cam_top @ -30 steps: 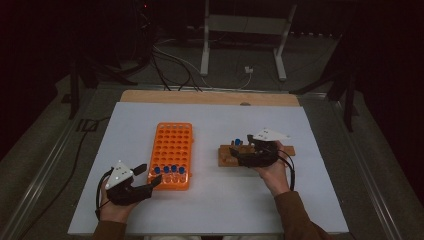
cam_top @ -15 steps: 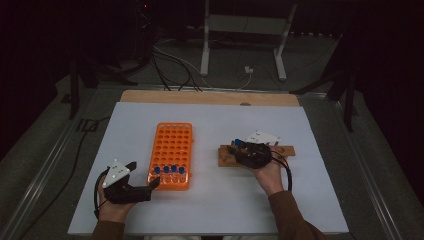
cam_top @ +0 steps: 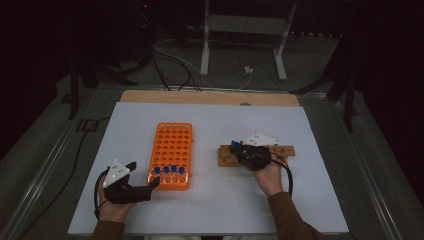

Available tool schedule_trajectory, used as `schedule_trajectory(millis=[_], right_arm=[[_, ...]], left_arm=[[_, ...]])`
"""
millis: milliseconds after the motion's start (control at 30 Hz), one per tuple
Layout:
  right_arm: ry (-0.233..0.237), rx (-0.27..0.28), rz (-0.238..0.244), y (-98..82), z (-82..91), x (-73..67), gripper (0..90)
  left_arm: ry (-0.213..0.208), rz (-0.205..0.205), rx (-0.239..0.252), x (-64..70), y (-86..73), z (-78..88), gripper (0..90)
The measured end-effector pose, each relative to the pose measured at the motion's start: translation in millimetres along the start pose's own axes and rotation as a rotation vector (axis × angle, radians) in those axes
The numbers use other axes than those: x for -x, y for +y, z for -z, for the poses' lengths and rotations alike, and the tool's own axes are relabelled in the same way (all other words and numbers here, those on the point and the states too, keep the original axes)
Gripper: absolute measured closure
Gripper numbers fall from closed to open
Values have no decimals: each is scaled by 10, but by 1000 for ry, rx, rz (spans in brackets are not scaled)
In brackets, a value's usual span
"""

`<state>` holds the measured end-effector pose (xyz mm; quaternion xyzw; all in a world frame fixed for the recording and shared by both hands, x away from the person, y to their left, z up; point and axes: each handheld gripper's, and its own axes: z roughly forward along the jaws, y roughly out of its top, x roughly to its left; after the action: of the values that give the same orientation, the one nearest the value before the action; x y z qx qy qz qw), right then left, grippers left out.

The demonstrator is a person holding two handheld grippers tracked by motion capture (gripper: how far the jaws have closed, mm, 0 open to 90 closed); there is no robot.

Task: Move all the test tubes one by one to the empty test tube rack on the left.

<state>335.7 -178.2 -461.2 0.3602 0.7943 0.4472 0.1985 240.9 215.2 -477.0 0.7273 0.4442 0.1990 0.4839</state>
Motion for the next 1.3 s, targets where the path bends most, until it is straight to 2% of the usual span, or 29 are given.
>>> schedule_trajectory(millis=[400,700,1033,1200,1300], right_arm=[[-10,6,-2,-22,22,-13,764],[-18,-8,20,17,24,-22,769],[-7,16,-10,140,105,-6,769],[-11,23,-1,216,154,-10,770],[-9,29,-13,264,186,2,770]], left_arm=[[0,3,-3,-1,-5,-5,10],[3,5,-1,-8,-6,-9,10],[3,3,4,-8,3,5,10],[3,4,5,-9,4,5,10],[3,4,5,-8,6,4,10]])
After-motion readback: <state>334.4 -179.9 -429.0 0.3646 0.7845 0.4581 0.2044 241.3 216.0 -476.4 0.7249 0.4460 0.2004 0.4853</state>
